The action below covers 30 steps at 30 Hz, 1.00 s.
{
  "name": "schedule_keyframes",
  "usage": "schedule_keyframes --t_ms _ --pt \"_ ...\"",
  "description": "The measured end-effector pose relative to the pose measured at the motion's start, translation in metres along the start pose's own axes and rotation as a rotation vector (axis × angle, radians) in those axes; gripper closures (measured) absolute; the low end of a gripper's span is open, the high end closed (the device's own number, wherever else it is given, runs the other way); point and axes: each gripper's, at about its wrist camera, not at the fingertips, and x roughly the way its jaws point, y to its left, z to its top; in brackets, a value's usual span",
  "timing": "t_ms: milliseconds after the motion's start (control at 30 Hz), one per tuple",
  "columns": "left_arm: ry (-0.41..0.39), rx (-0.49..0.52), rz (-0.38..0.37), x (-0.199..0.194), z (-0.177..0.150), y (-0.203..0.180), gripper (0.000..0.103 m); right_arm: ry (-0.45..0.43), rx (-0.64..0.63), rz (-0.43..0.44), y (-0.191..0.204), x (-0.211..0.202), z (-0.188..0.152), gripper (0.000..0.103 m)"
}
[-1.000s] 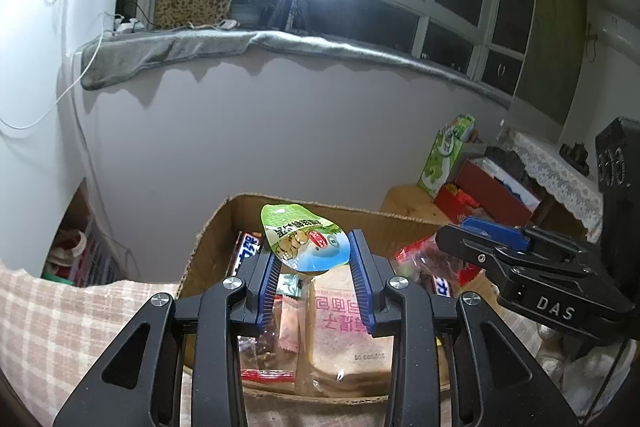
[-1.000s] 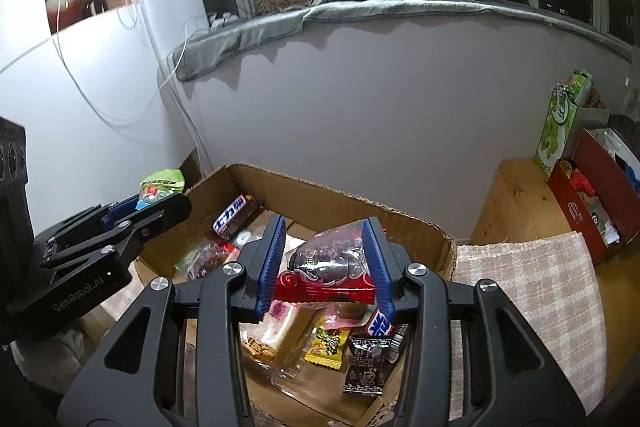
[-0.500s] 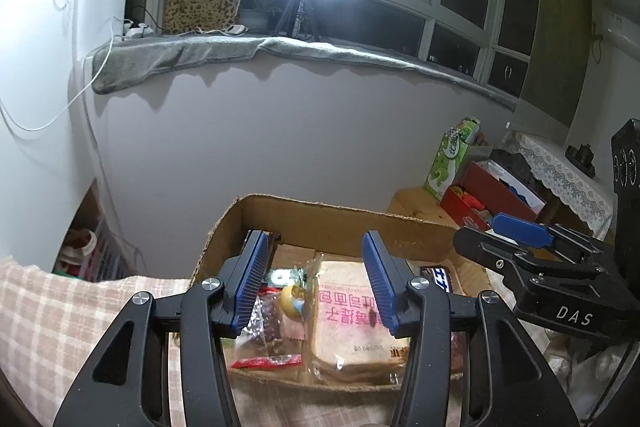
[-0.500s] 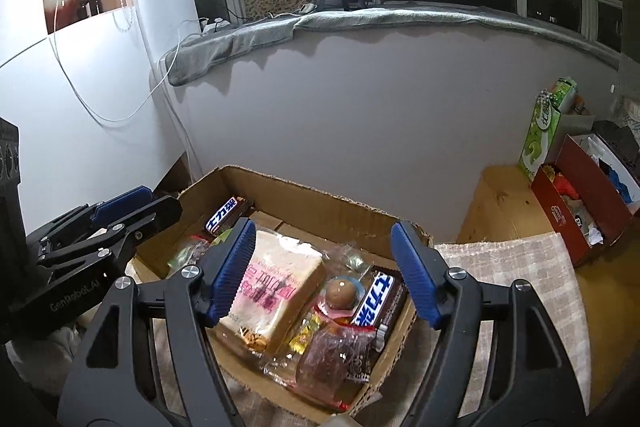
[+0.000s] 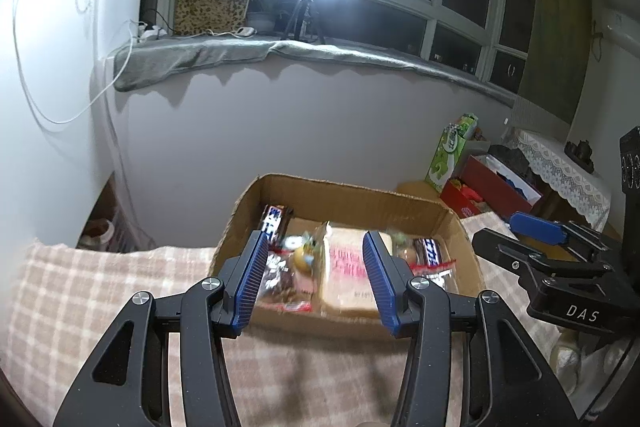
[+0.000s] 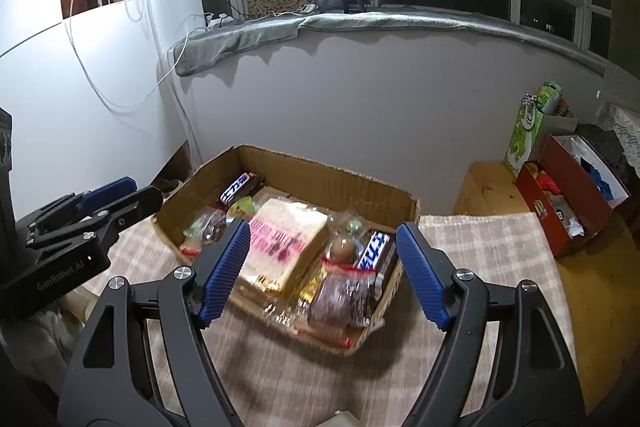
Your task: Organize snacks
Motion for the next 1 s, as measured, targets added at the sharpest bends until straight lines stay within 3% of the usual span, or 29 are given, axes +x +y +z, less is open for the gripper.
schedule_keyframes --t_ms 300,433,667,1000 --pt "0.004 0.006 0.008 -0.04 -0.025 0.0 0.047 -0.003 -0.055 -0.047 0.019 -0.038 -0.023 0.024" --pt "-0.009 -0.006 0.018 -0.061 -0.037 0.001 0.038 -0.038 -0.073 -0.073 0.026 -0.063 -0.036 0.002" --pt "-0.036 -0.087 0.039 -0.094 -0.056 0.006 0.03 -0.08 -0.104 -0.118 0.039 -0.097 -0.057 0.001" --pt "-0.057 -0.092 0.1 -0.118 -0.061 0.004 0.025 -0.072 -0.086 -0.12 0.045 -0.111 -0.068 0.001"
